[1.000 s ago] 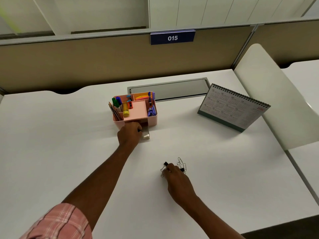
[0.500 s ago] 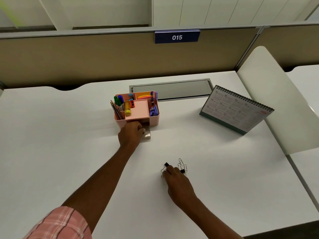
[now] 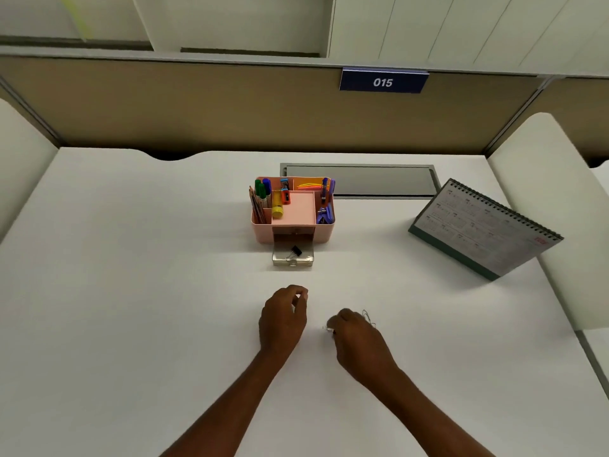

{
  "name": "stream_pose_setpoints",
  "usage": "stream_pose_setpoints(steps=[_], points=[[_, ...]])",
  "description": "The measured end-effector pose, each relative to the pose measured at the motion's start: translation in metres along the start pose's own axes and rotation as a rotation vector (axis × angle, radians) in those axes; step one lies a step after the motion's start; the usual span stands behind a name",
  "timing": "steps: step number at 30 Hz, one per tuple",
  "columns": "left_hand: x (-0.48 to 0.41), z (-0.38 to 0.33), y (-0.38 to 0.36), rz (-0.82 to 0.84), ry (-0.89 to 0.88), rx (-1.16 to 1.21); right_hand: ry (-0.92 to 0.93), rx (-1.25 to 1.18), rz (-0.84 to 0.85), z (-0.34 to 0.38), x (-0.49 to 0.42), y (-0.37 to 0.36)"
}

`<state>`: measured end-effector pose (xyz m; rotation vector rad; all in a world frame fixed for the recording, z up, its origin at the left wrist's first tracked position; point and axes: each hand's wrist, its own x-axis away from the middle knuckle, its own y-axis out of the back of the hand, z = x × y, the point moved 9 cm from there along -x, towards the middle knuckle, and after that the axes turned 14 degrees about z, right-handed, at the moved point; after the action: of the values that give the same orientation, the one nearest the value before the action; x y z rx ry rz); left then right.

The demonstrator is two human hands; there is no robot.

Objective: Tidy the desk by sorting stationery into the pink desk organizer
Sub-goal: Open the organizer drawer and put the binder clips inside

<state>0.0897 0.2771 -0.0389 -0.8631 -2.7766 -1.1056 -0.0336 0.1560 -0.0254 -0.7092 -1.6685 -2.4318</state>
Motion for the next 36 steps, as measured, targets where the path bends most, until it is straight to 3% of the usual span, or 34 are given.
stream_pose_setpoints(steps=[8, 15, 27, 36], points=[[0.025, -0.001, -0.049, 0.22, 0.06, -0.06, 0.017, -0.317, -0.176, 0.018, -0.07, 0.109], [0.031, -0.009, -0.05, 0.197, 0.065, -0.139, 0.014, -0.194, -0.148, 0.038, -0.137, 0.123], [0.036, -0.006, -0.049, 0.115, 0.03, -0.124, 0.117, 0.092, 0.048, 0.038, -0.178, 0.092], [0.033, -0.004, -0.049, 0.116, 0.052, -0.1, 0.121, 0.158, -0.022, 0.044, -0.183, 0.092]])
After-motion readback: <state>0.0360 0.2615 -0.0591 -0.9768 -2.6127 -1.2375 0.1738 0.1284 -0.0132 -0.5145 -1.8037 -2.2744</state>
